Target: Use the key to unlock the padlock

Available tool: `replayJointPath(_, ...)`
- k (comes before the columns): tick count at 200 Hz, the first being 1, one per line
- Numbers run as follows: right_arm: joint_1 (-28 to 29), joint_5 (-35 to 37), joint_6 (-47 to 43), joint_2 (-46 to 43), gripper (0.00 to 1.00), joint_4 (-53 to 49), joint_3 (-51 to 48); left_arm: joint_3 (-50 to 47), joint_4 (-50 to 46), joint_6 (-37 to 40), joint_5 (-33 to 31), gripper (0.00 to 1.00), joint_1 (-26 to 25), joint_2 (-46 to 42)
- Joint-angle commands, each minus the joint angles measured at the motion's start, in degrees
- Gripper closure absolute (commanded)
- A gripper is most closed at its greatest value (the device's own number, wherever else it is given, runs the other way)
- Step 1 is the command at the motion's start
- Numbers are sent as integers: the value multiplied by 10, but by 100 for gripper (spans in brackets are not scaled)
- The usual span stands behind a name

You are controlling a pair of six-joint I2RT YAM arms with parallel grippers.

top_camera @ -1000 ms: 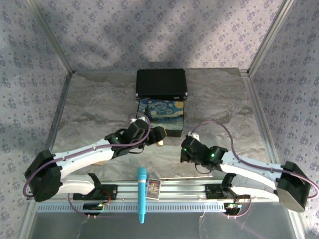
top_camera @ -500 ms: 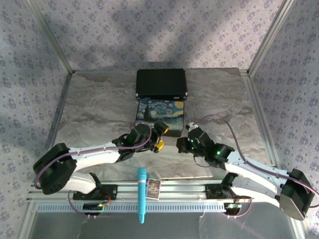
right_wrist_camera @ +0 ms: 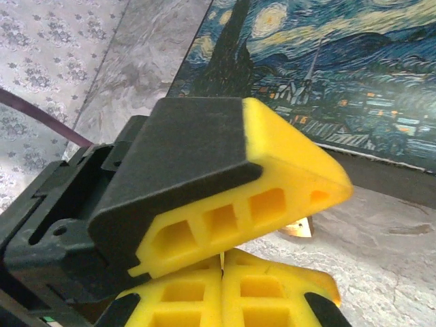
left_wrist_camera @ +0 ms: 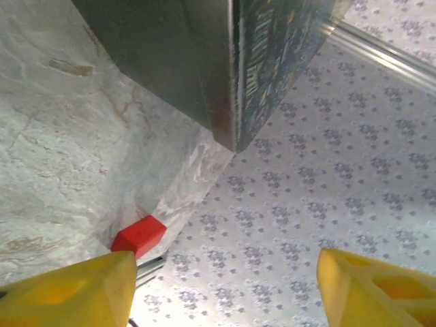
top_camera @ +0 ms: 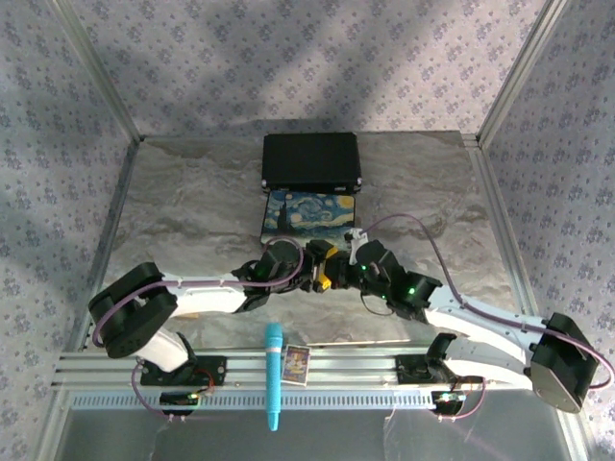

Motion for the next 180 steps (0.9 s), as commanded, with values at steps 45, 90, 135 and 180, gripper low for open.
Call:
replayJointPath(45,5,11,-4,-33,100,5,-7,17,-21,2,5,50,-9,-4)
replayJointPath(90,-10,17,3,-73,100,-12,-28,16,-39,7,-1,61,-9,-3)
replayJointPath(135,-22,11,14,-85,100,-16,-45,19,-47,22,-4,78,-8,-7)
replayJointPath(180,-33,3,16,-95,100,-20,-55,24,-68,44,-13,87,-8,-21)
